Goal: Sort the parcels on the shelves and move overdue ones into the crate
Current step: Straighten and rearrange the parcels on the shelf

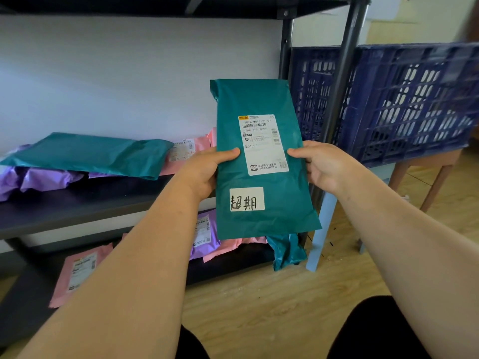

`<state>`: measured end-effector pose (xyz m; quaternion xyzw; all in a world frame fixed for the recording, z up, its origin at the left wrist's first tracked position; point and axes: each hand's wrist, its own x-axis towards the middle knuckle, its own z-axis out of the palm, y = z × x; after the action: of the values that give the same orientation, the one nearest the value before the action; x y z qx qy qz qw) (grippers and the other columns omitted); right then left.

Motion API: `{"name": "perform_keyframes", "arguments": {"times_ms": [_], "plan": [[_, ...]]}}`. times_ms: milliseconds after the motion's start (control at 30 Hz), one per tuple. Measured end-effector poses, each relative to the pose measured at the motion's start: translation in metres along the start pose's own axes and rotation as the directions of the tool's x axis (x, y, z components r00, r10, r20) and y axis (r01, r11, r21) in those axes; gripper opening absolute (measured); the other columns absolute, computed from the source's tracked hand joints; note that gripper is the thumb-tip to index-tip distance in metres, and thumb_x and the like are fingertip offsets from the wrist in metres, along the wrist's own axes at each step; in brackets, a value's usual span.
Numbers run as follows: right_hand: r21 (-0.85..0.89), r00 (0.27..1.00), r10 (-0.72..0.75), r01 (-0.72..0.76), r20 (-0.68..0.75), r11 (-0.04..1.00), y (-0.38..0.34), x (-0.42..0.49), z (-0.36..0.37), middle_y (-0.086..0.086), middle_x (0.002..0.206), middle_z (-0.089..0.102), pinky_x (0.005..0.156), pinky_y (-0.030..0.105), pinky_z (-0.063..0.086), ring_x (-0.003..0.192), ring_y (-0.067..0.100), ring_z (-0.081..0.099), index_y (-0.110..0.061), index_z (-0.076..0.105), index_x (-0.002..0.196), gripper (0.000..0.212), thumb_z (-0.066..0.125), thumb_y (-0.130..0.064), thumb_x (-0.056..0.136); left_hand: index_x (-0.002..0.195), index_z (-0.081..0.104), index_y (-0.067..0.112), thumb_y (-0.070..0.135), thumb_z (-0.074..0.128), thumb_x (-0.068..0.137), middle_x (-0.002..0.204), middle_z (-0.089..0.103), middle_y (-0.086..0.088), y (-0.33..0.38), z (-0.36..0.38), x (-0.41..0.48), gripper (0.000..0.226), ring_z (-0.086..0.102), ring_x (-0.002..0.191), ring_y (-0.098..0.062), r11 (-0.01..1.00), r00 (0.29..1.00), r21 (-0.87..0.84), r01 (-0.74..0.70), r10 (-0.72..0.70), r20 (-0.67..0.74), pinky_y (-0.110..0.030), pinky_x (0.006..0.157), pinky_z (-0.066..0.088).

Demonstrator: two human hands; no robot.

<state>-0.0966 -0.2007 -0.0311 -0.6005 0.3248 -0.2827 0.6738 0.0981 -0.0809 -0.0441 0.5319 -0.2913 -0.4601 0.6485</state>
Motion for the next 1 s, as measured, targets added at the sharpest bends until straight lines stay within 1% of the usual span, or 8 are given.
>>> {"name": "perform_keyframes", "arguments": {"times_ms": [300,433,500,600,667,767,900,1000], "plan": [[0.097,0.999,0.008,-0.004,-0.031,0.995,0.001,-0.002,0.005,0.004,0.12,0.069,0.057,0.026,0.058,0.078,0.013,0.075,-0.01,0.054,0.136,0.043,0.054,0.002,0.096,0.12,0.066,0.012,0.016,0.068,0.089,0.111,0.074,-0.009,0.0,-0.001,-0.005,0.031,0.071,0.101,-0.026,1.0,1.0,-0.002,0.031,-0.031,0.005,-0.039,0.085,0.058],[0.061,0.996,-0.014,0.019,-0.088,0.998,0.002,0.001,0.007,0.002,0.149,0.049,0.057,0.025,0.058,0.101,0.018,0.069,-0.006,0.056,0.134,0.041,0.057,0.003,0.094,0.117,0.067,0.012,0.017,0.066,0.092,0.11,0.074,-0.008,0.002,0.0,-0.008,0.026,0.072,0.099,-0.022,1.0,1.0,0.0,-0.002,0.002,-0.002,-0.037,0.086,0.058],[0.081,0.994,-0.011,0.02,-0.109,0.997,-0.001,0.0,0.008,0.004,0.144,0.053,0.056,0.027,0.058,0.098,0.02,0.07,-0.005,0.056,0.134,0.041,0.056,0.004,0.094,0.112,0.068,0.012,0.02,0.065,0.093,0.107,0.075,-0.005,0.004,0.002,-0.01,0.021,0.072,0.095,-0.019,1.0,0.999,0.027,-0.015,0.016,-0.028,-0.036,0.084,0.059],[0.101,0.991,0.011,0.002,-0.13,0.995,-0.008,-0.01,0.01,0.008,0.101,0.073,0.048,0.027,0.055,0.065,0.016,0.073,-0.008,0.065,0.107,0.021,0.053,0.003,0.096,0.11,0.069,0.015,0.018,0.067,0.091,0.104,0.076,-0.002,0.005,0.003,-0.012,0.019,0.072,0.095,-0.018,0.994,0.999,0.104,-0.033,0.037,-0.035,-0.036,0.085,0.058],[0.083,0.986,0.021,-0.008,-0.164,0.997,-0.012,-0.016,0.011,0.009,0.088,0.074,0.048,0.028,0.056,0.061,0.018,0.072,-0.01,0.067,0.099,0.017,0.054,0.002,0.096,0.109,0.07,0.015,0.017,0.068,0.09,0.103,0.076,-0.001,0.007,0.005,-0.014,0.019,0.072,0.092,-0.017,0.993,0.999,0.114,-0.036,0.041,-0.036,-0.035,0.083,0.058],[0.032,0.973,-0.018,0.026,-0.229,0.999,-0.017,-0.031,0.008,0.011,0.092,0.075,0.06,0.034,0.06,0.073,0.024,0.072,-0.008,0.068,0.106,0.016,0.06,-0.001,0.093,0.111,0.069,0.014,0.016,0.068,0.09,0.106,0.075,-0.003,0.011,0.015,-0.023,0.022,0.072,0.096,-0.019,0.994,0.999,0.107,-0.036,0.038,-0.019,-0.037,0.084,0.057],[-0.128,0.959,-0.101,0.069,-0.265,0.989,-0.03,-0.057,0.001,0.006,0.088,0.074,0.067,0.033,0.059,0.072,0.02,0.07,-0.016,0.067,0.089,0.013,0.063,-0.004,0.092,0.115,0.068,0.011,0.016,0.069,0.089,0.109,0.074,-0.006,0.013,0.029,-0.038,0.027,0.071,0.1,-0.024,0.995,1.0,0.095,-0.026,0.027,-0.01,-0.038,0.085,0.057],[-0.266,0.941,-0.182,0.105,-0.284,0.958,-0.045,-0.081,-0.009,0.006,0.11,0.069,0.074,0.033,0.054,0.091,0.02,0.067,-0.014,0.064,0.114,0.026,0.07,-0.011,0.089,0.118,0.067,0.011,0.016,0.069,0.088,0.111,0.073,-0.007,0.023,0.042,-0.056,0.03,0.07,0.103,-0.025,0.995,0.999,0.09,-0.03,0.029,0.021,-0.041,0.089,0.056]]}}
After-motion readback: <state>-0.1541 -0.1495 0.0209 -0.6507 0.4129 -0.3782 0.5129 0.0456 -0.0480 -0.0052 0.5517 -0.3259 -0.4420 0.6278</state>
